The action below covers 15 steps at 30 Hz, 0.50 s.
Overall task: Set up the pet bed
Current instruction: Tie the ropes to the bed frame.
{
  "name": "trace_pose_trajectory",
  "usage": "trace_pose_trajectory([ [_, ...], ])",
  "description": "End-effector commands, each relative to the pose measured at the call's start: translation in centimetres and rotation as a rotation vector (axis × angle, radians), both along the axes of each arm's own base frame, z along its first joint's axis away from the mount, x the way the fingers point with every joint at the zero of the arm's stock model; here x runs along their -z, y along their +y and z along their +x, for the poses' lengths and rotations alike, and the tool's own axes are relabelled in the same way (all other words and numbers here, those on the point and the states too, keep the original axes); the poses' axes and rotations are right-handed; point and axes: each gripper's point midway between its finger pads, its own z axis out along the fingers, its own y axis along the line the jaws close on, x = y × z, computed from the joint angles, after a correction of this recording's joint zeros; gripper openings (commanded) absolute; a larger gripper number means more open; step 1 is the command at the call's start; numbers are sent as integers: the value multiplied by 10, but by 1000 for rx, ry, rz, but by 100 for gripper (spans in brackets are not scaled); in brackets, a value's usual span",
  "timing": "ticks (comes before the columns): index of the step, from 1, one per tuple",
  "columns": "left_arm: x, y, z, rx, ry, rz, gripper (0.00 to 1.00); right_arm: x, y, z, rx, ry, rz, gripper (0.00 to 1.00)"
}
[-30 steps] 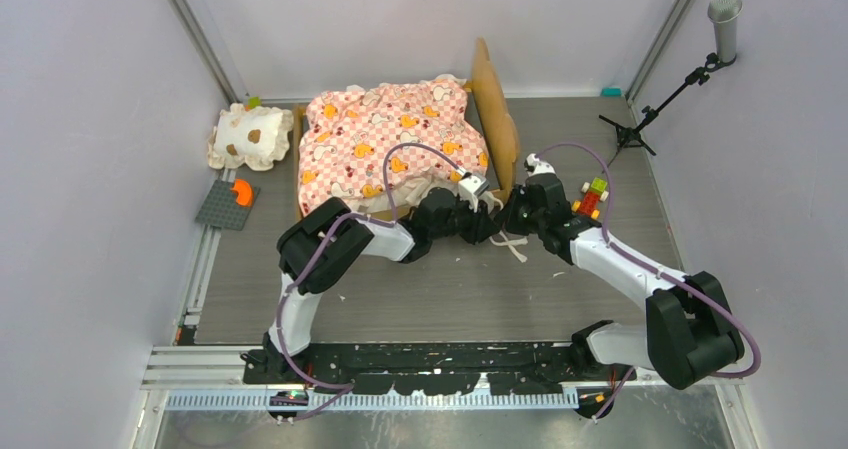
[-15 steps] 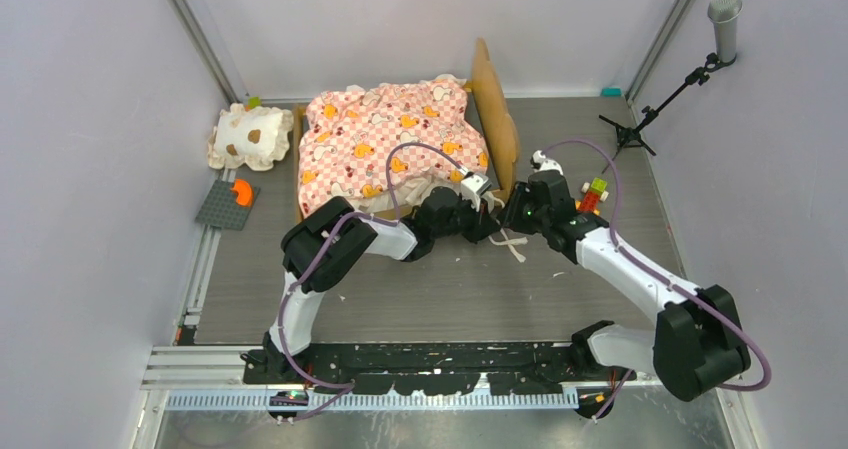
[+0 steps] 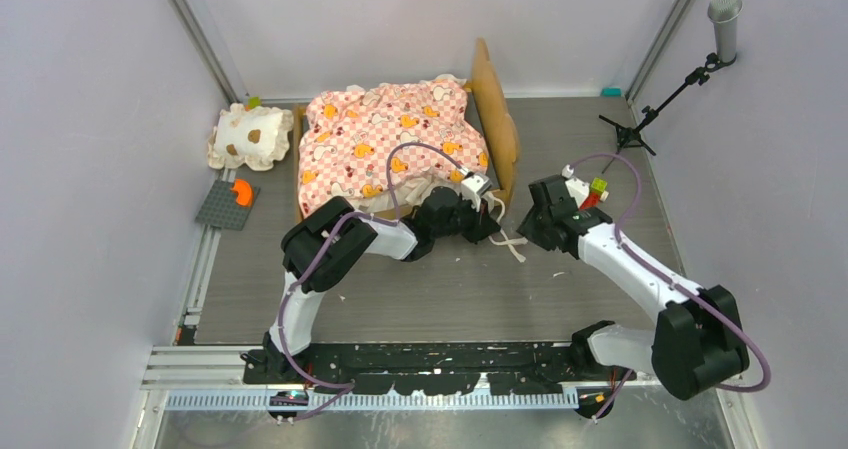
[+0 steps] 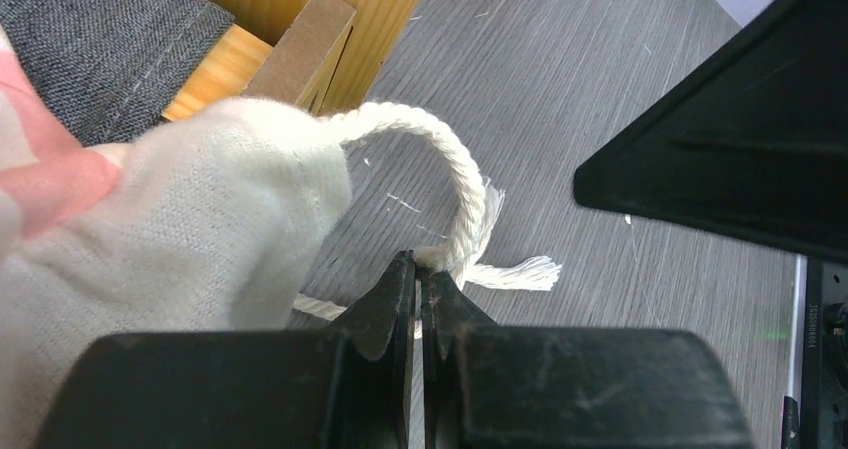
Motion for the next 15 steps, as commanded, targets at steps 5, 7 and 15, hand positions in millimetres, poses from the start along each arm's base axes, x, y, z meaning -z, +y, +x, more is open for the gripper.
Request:
trace_pose_trajectory([
  [5,-17,-11,-1,47,-59,-15,1,20,19,6,79,91,117,43],
  [7,-17,-12,-3,51,-60,-15,1,23,20,8,83,97,117,43],
  [15,-15,-12,-8,61,-71,1,1,36,12,9,113,101,98,43],
])
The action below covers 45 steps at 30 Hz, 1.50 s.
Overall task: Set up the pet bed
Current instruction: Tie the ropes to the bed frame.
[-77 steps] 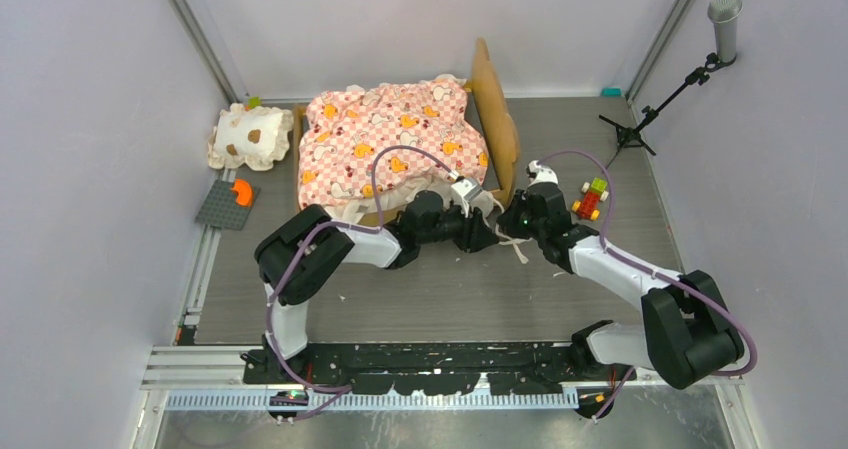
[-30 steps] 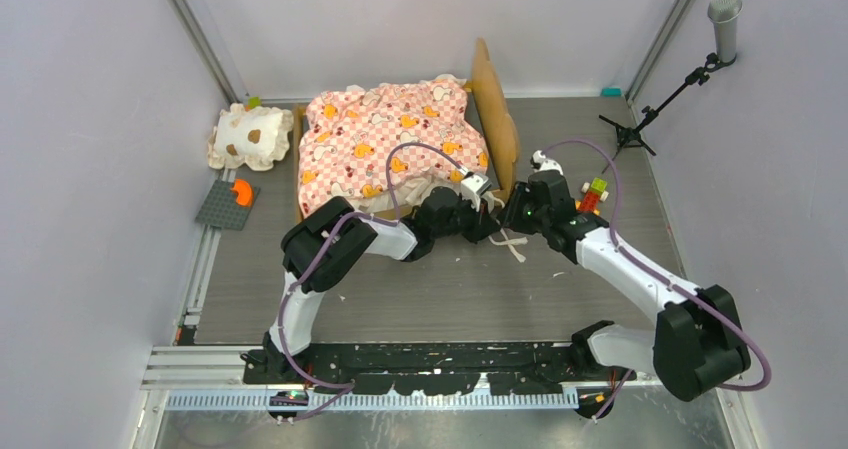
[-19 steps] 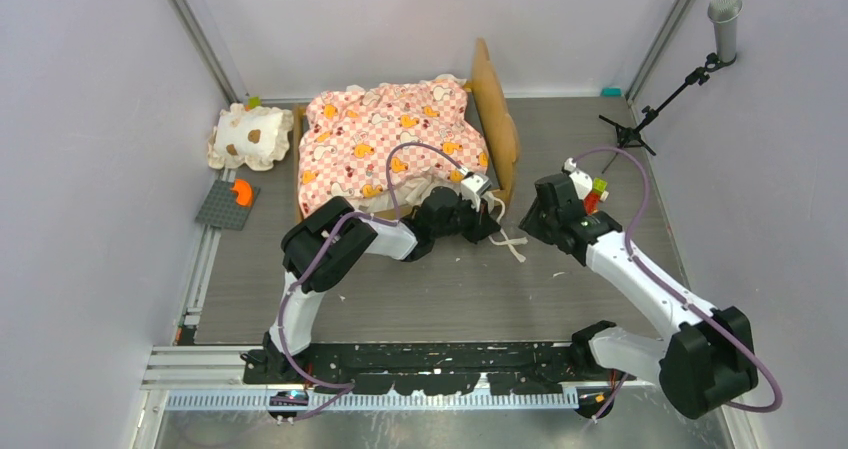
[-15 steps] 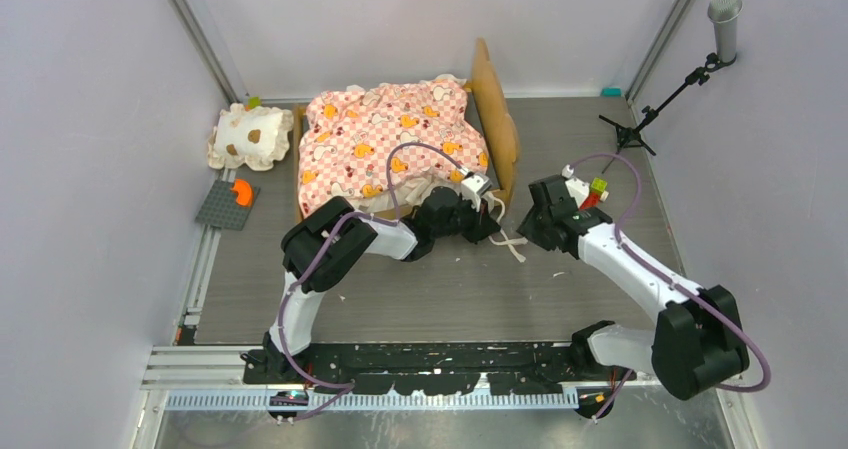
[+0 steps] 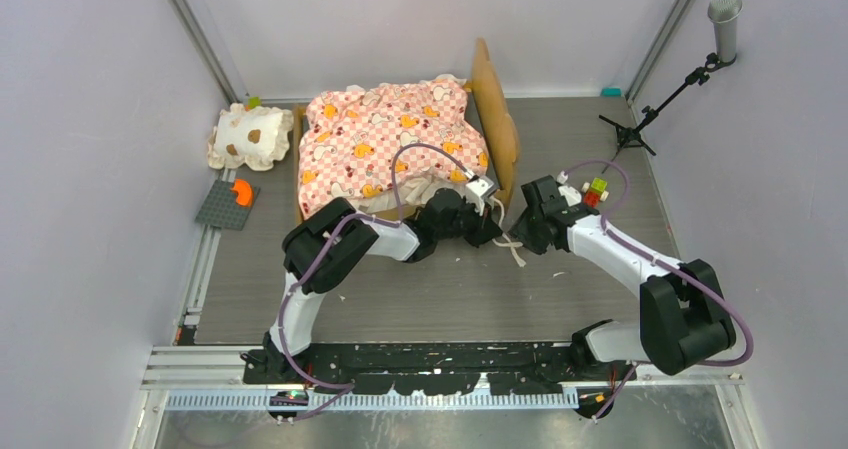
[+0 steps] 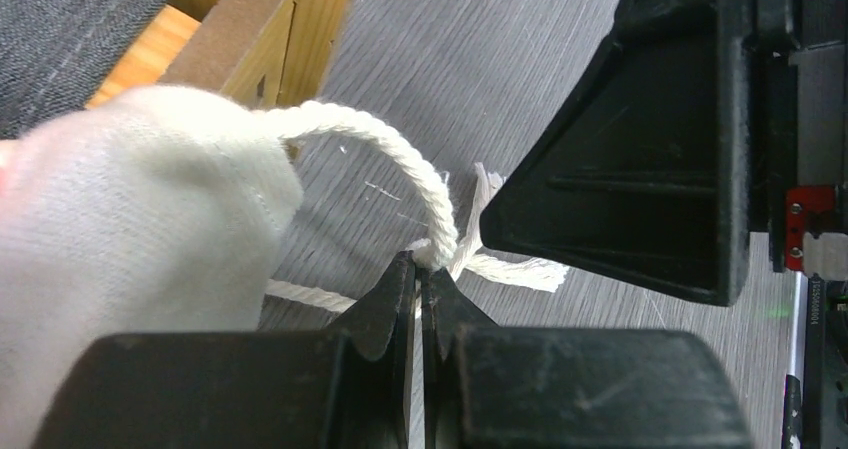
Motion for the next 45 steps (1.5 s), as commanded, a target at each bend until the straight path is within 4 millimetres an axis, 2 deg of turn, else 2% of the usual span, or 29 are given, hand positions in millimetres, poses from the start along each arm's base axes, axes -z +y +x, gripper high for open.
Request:
trace_pose_trajectory([
  [1,-17,-7,0,24,-62,-24,1,-1,-5,10,56,-42,7,43],
  [8,-7,-2,-4,20,-50,-9,1,-1,-8,15,84,-67,24,43],
  [29,6,-4,-6,29,-51,9,0,27,-5,13,75,10,29,42],
  [32,7,-5,-8,39,-50,11,0,29,-6,15,74,15,24,38],
  [37,2,-7,-9,63,-63,8,0,26,-10,23,19,-8,-17,17],
  [39,1,-7,-10,72,-68,16,0,21,-10,27,-44,-37,-43,11],
  [42,3,-5,-11,80,-77,31,0,16,-8,33,-133,-80,-69,9],
  [45,4,-4,-12,87,-82,45,0,15,0,36,-244,-113,-71,12],
])
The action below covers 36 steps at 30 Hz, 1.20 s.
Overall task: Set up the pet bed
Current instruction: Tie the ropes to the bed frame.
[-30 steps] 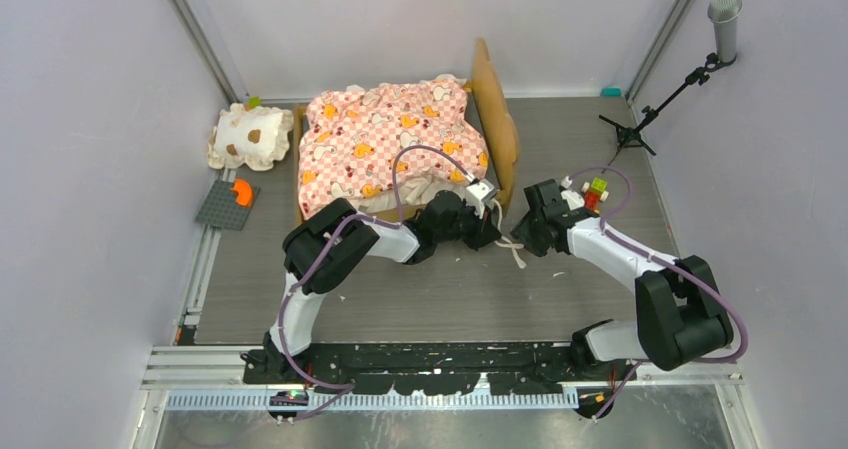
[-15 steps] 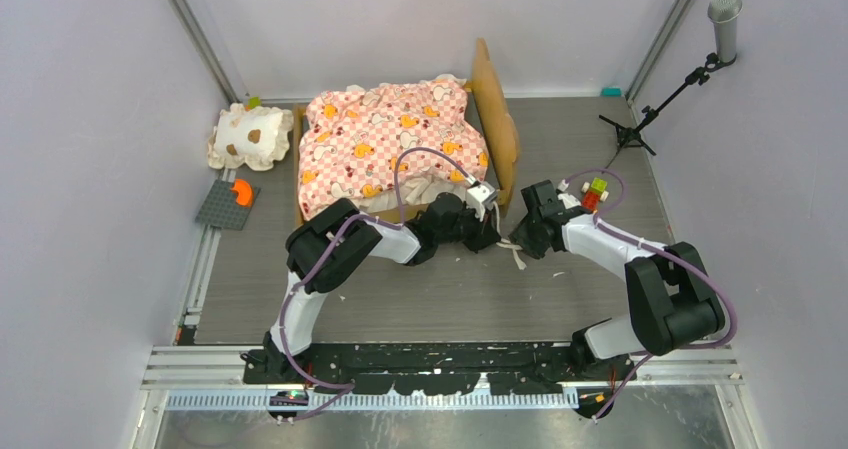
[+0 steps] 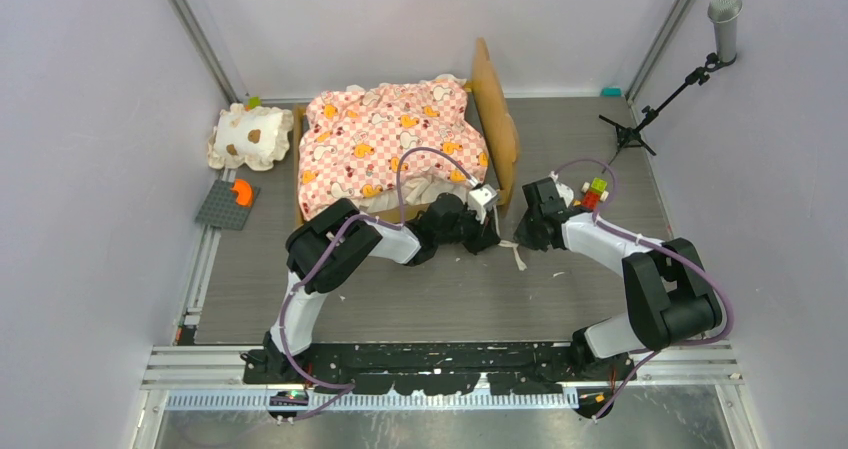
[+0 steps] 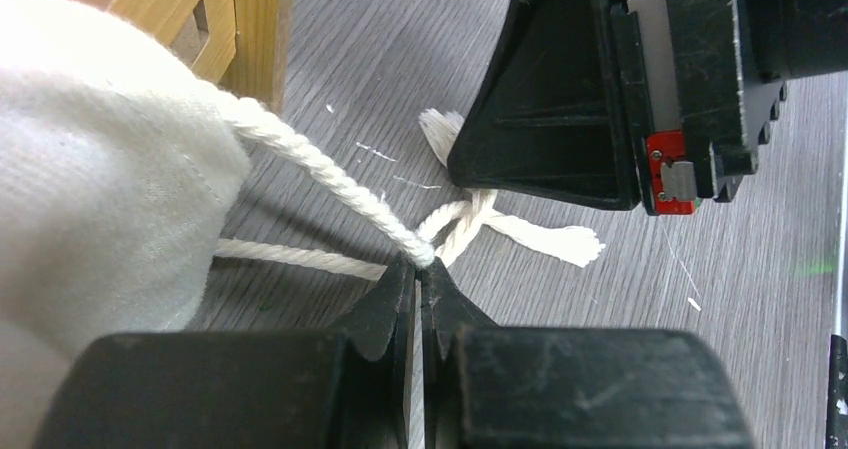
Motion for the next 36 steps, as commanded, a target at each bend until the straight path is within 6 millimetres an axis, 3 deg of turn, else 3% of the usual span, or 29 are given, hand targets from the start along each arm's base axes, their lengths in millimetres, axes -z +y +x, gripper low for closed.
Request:
trace_pose_trajectory([
  [1,-15,-5,-1,39,-58,-10,0,-19,10,25,-167,-126,-17,13],
  [9,-19,-4,-4,63,-74,-6,0,-35,27,45,-281,-326,33,17],
  [14,-24,-5,-5,72,-75,-18,0,-33,31,54,-285,-350,44,8],
  [19,-26,-4,-7,74,-77,-21,0,-38,52,56,-334,-407,152,5],
  [36,-23,5,-11,50,-69,-29,5,-27,75,49,-418,-387,313,2],
])
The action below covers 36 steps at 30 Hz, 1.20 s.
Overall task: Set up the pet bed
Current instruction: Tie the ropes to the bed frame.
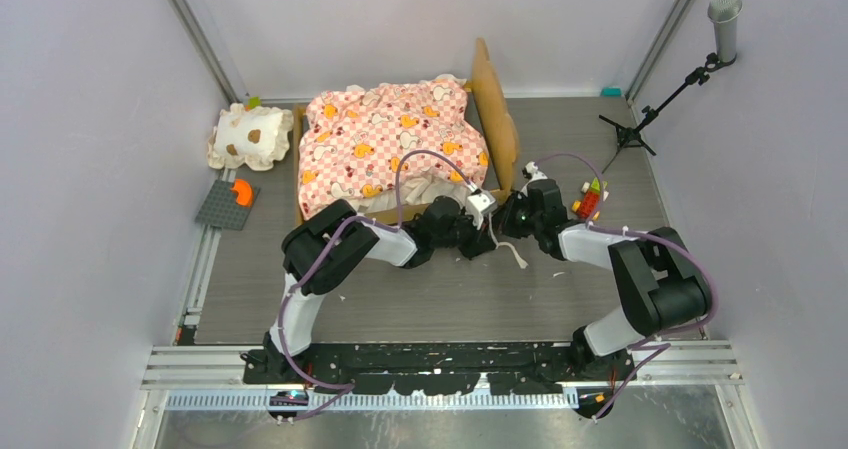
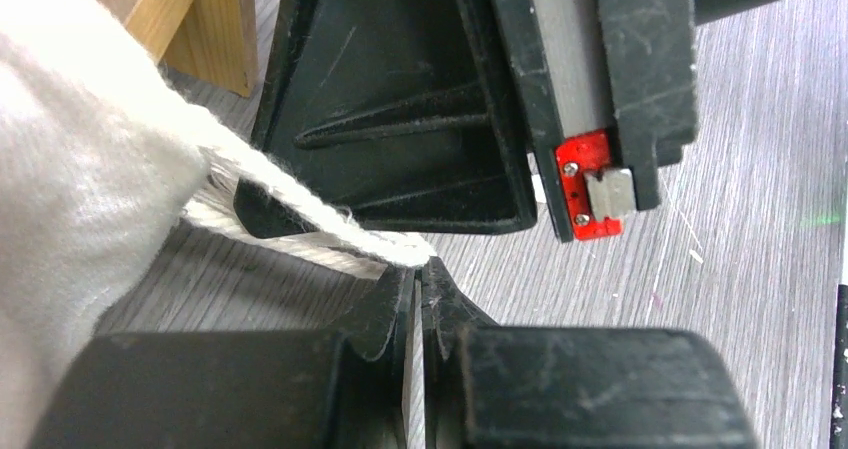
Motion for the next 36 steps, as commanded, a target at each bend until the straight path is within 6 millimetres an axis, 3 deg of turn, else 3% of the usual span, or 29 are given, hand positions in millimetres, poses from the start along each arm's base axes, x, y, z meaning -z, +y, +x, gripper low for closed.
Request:
trace_pose_trajectory([
  [1,-28,-2,1,-3,-49,-64,6,-5,10,5,-40,-25,89,1],
  [16,-24,4,3,-32,-39,-56,17,-4,27,-2,-86,-1,223,1],
  [26,-27,7,2,-41,-34,-62,34,-1,33,-10,-61,14,331,1],
  [36,-44,20,-6,-47,-5,-105,40,4,36,-7,-53,26,364,1],
])
